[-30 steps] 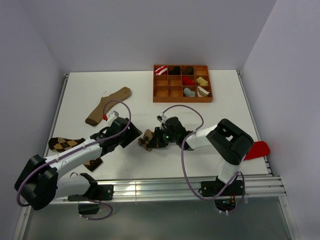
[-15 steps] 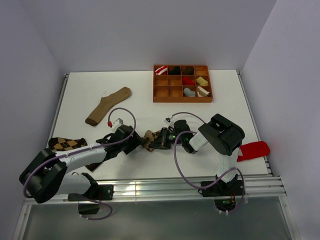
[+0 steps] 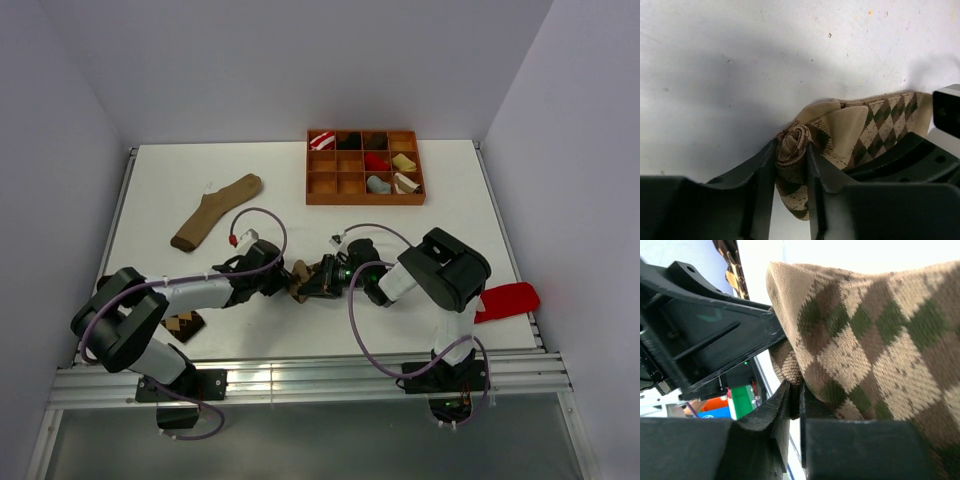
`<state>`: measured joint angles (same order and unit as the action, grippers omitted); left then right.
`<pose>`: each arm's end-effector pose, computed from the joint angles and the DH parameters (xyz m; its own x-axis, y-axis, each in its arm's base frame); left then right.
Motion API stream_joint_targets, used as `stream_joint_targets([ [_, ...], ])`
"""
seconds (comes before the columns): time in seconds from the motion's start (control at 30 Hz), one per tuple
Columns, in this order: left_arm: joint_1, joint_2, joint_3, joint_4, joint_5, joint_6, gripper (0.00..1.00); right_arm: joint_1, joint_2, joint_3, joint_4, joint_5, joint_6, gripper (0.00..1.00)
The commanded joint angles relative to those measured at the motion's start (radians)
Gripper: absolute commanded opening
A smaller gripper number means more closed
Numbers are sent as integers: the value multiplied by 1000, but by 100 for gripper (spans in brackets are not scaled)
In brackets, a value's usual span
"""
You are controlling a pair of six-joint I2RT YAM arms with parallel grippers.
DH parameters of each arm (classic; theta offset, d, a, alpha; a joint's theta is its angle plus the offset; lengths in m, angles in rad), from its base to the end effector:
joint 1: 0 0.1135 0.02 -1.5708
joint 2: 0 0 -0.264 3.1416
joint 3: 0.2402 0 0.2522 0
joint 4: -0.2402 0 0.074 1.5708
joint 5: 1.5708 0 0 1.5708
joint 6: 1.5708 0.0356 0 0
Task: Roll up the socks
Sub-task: Roll the sock at the center of the board.
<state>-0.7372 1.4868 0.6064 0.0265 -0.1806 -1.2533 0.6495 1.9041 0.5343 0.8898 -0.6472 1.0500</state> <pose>0.2055 -0.1779 0.1437 -0.7195 -0.6091 -0.3338 -0.3510 0.7336 -0.5819 0.2298 0.2015 0.0876 -0.9710 0.1316 -0.1998 -0.1330 0.3974 0.9079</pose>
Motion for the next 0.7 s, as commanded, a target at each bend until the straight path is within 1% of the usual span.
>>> stream_joint_targets([
  [0.0,-11,67,7,-79,-10,0,31,2,-33,-8,-164,76,-103,16],
  [0.03,-16,70,12,-89,-11,0,27,4,-75,-11,-176,95,-123,25],
  [0.07,-18,72,18,-115,-16,5,24,10,-103,-16,-208,115,-143,28],
  [0.1,-21,75,35,-137,-20,8,16,15,-129,-17,-230,171,-192,34],
  [0.17,-24,73,61,-212,-42,23,10,36,-219,-17,-308,236,-244,38],
  [0.2,-28,72,91,-238,-49,29,8,47,-250,-17,-334,307,-304,42],
  [0.23,-31,70,108,-264,-59,35,7,61,-313,-16,-362,361,-335,43],
  [0.27,-33,73,145,-325,-77,51,6,74,-347,-13,-415,410,-366,44],
  [0.3,-40,76,164,-354,-88,57,6,111,-376,-11,-439,508,-428,46],
  [0.37,-48,82,203,-413,-106,86,5,156,-459,-14,-478,613,-487,47],
  [0.4,-53,92,242,-463,-124,95,6,211,-483,-17,-483,679,-537,48],
  [0.43,-59,95,257,-483,-132,103,6,240,-522,-20,-486,774,-563,48],
  [0.5,-67,105,299,-517,-145,123,6,297,-542,-20,-488,862,-634,49],
  [0.53,-67,107,308,-539,-145,136,6,349,-543,-14,-488,930,-656,50],
  [0.63,-70,121,335,-562,-137,152,6,432,-511,9,-496,1004,-714,50],
  [0.67,-70,125,349,-568,-134,160,6,450,-501,21,-489,1050,-743,50],
])
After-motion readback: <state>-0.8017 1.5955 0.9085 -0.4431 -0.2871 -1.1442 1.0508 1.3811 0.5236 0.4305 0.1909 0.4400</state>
